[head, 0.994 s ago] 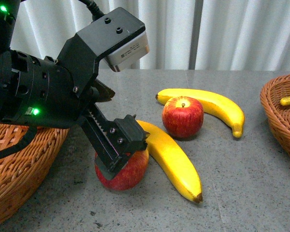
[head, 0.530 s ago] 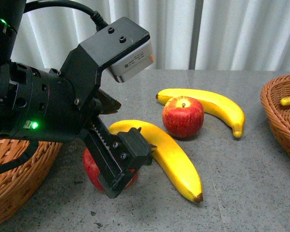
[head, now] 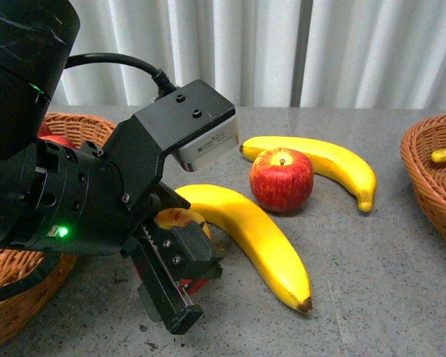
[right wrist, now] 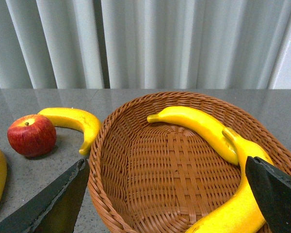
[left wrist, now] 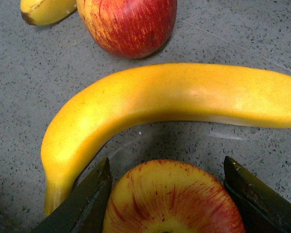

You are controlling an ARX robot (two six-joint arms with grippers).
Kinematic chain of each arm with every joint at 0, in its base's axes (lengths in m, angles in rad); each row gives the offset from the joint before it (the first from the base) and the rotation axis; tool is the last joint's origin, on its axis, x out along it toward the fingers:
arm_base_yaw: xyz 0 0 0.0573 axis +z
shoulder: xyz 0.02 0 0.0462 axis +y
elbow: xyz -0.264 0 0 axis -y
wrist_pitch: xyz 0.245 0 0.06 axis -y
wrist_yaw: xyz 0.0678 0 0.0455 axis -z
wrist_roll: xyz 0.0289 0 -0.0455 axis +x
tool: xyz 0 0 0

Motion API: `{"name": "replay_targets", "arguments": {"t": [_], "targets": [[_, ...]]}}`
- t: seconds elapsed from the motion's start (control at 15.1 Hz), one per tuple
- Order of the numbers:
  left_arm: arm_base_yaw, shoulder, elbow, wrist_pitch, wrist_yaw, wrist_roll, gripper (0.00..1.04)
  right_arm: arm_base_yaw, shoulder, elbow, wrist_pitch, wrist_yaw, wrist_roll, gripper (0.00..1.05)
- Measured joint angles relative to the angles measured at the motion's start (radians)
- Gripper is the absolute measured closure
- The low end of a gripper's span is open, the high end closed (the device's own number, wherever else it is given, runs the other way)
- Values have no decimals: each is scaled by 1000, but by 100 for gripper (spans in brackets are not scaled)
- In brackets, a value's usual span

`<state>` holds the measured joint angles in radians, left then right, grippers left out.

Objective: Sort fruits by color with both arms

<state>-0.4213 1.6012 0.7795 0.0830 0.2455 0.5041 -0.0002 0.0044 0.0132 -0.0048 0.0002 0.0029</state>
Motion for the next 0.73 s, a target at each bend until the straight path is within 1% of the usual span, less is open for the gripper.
{"name": "replay_targets", "arguments": {"t": [0.13,0.2,0.27,0.33,0.46,0.53,0.6,0.66,0.73], "targets": [[-2,-37,1,39,-31,-28,44,0,0,0,0,0,0,6],[5,-95,8,81,-65,-64,44,0,0,0,0,0,0,6],[20,-168,19,132,-118,-110,45,0,0,0,0,0,0,6],[50,-234,23,182,-197,-166,45,0,0,0,0,0,0,6],[128,-338,-30,220,-368,-304,45,0,0,0,0,0,0,6],[169,-369,-69,213,-420,-358,45,0,0,0,0,0,0,6],[206,-389,-101,207,-449,-403,45,0,0,0,0,0,0,6],[266,-414,-145,193,-462,-460,45,0,0,0,0,0,0,6],[338,-439,-186,176,-451,-541,45,0,0,0,0,0,0,6]]}}
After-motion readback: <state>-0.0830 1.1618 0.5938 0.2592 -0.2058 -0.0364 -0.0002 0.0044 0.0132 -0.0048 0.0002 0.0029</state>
